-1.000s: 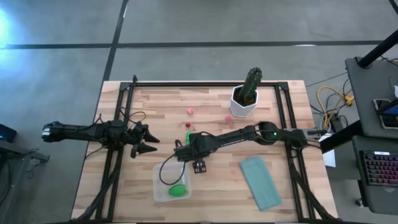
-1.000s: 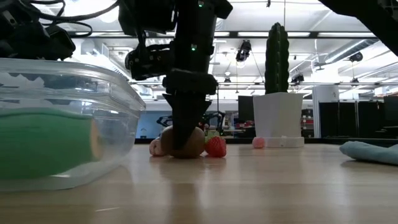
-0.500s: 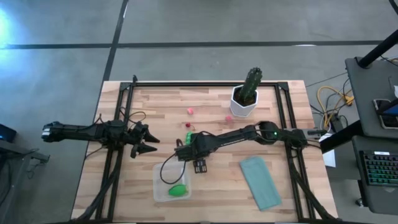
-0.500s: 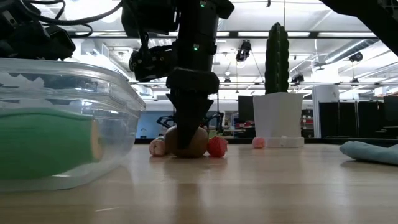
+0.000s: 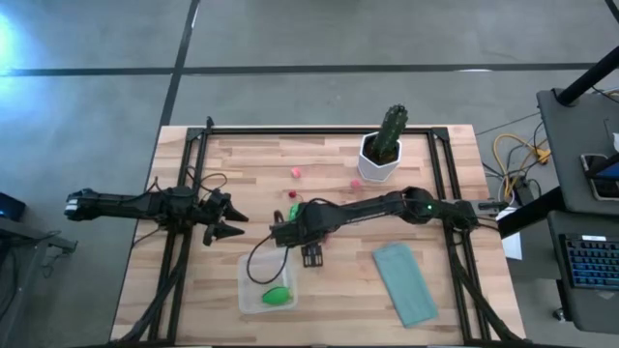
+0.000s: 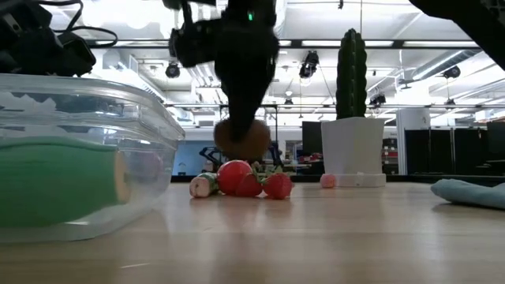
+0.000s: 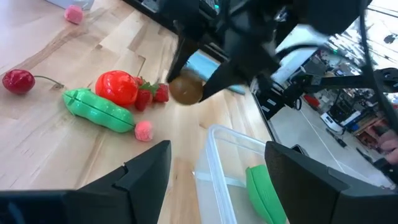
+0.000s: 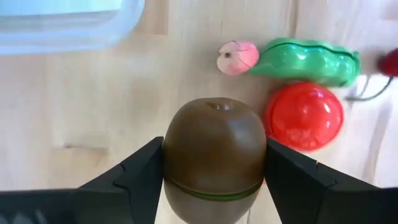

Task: Pick and placing Produce into tupperware
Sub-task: Put the brown kiwi into the transparent bin

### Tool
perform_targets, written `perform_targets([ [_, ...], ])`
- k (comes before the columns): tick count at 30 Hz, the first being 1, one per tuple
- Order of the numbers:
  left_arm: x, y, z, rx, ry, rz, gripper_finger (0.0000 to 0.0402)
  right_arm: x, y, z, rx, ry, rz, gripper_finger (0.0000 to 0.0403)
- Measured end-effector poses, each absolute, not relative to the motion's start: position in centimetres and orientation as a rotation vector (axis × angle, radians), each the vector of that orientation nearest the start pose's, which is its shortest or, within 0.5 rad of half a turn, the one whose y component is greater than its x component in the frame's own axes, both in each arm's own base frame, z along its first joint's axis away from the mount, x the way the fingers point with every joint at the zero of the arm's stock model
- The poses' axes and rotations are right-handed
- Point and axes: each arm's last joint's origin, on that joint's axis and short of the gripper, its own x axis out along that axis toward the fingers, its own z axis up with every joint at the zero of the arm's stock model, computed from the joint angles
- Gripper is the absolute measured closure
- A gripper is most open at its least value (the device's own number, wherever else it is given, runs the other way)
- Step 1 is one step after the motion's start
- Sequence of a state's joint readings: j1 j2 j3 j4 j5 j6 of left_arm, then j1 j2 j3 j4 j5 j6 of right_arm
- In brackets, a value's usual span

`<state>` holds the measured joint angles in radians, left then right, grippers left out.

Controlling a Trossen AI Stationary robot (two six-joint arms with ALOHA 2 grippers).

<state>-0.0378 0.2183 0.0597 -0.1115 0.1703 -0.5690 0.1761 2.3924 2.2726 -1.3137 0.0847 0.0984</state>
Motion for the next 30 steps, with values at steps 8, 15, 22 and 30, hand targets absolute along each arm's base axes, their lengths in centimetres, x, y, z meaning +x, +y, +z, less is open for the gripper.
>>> perform_targets([
  [8, 10.6, -0.9, 15.6, -0.581, 0.318, -0.126, 0.0155, 47.2, 8.8, 26.8, 0.259, 1.259, 0.09, 0.0161],
  [15, 10.6, -0.9, 15.6, -0.581, 0.313, -0.127, 0.0155, 48.7, 10.1, 27.1, 0.295, 1.104, 0.174, 0.0162],
  [22, 10.6, -0.9, 15.7, -0.581, 0.302, -0.132, 0.0155, 50.2, 11.2, 24.2, 0.317, 1.096, 0.232, 0.015],
  [30, 10.7, -0.9, 15.7, -0.58, 0.3, -0.132, 0.0155, 51.3, 12.5, 21.6, 0.309, 1.081, 0.252, 0.0149],
])
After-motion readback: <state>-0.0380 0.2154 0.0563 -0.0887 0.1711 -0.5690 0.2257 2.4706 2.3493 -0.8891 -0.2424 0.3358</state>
